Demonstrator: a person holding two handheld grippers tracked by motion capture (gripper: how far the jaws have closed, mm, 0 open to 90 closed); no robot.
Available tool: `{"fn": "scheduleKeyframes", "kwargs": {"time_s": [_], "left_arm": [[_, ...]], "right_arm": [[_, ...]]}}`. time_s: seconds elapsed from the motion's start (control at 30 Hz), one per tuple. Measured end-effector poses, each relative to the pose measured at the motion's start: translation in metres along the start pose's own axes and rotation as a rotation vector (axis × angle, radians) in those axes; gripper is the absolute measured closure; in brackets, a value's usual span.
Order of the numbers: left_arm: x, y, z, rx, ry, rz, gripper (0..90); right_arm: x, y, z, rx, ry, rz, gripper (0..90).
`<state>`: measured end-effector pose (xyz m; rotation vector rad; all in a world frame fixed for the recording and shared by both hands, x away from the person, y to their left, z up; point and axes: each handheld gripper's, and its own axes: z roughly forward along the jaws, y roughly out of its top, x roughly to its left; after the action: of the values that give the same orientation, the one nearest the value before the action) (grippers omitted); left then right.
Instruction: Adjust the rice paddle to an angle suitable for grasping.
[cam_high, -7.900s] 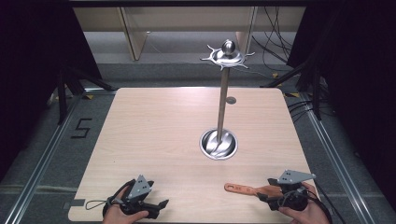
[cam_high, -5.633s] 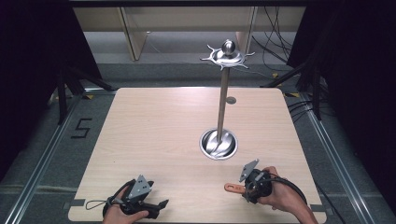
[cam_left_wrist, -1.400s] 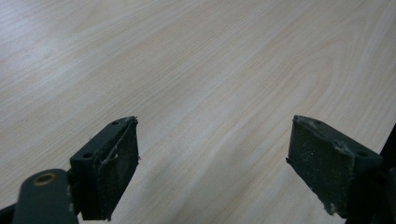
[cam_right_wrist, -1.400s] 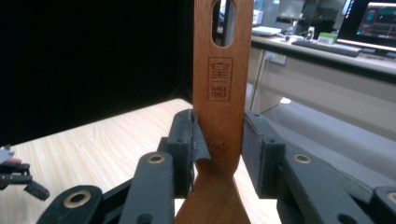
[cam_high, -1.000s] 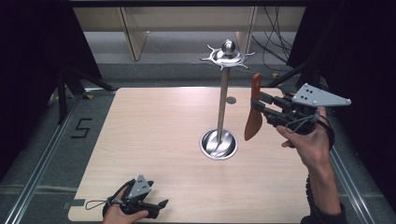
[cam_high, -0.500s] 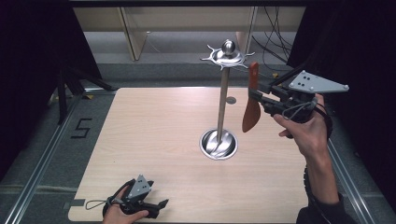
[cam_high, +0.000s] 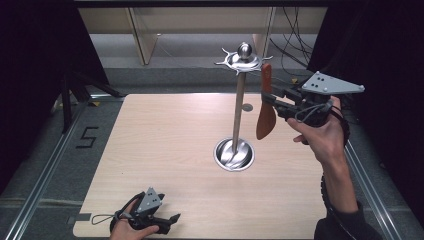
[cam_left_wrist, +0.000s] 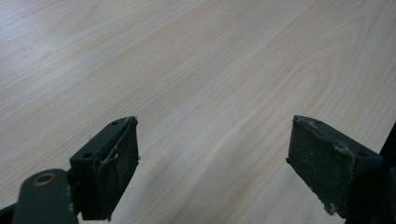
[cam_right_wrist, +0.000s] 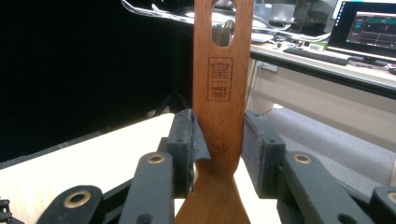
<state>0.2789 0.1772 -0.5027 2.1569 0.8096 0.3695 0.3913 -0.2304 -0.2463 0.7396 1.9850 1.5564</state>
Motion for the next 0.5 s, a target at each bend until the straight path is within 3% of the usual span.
{"fn": "scheduleKeyframes", "kwargs": {"time_s": [0.07, 0.2, 0.3, 0.4, 0.5], "left_arm": [[0.000, 0.000, 0.000, 0.000, 0.000, -0.001, 15.8], [0.000, 0.000, 0.000, -0.001, 0.001, -0.003, 15.8], [0.000, 0.000, 0.000, 0.000, -0.001, 0.001, 15.8], [0.000, 0.000, 0.001, -0.007, 0.000, -0.004, 15.8], [0.000, 0.000, 0.000, -0.002, -0.001, 0.000, 15.8]], "right_arm": [[-0.001, 0.001, 0.001, 0.004, -0.011, -0.014, 67.0], [-0.003, 0.000, 0.006, 0.014, 0.005, 0.012, 67.0], [-0.003, 0.000, 0.009, 0.010, -0.002, -0.005, 67.0], [-0.001, 0.000, 0.010, 0.015, 0.006, 0.014, 67.0], [-0.003, 0.000, 0.011, 0.013, -0.004, -0.001, 67.0]]}}
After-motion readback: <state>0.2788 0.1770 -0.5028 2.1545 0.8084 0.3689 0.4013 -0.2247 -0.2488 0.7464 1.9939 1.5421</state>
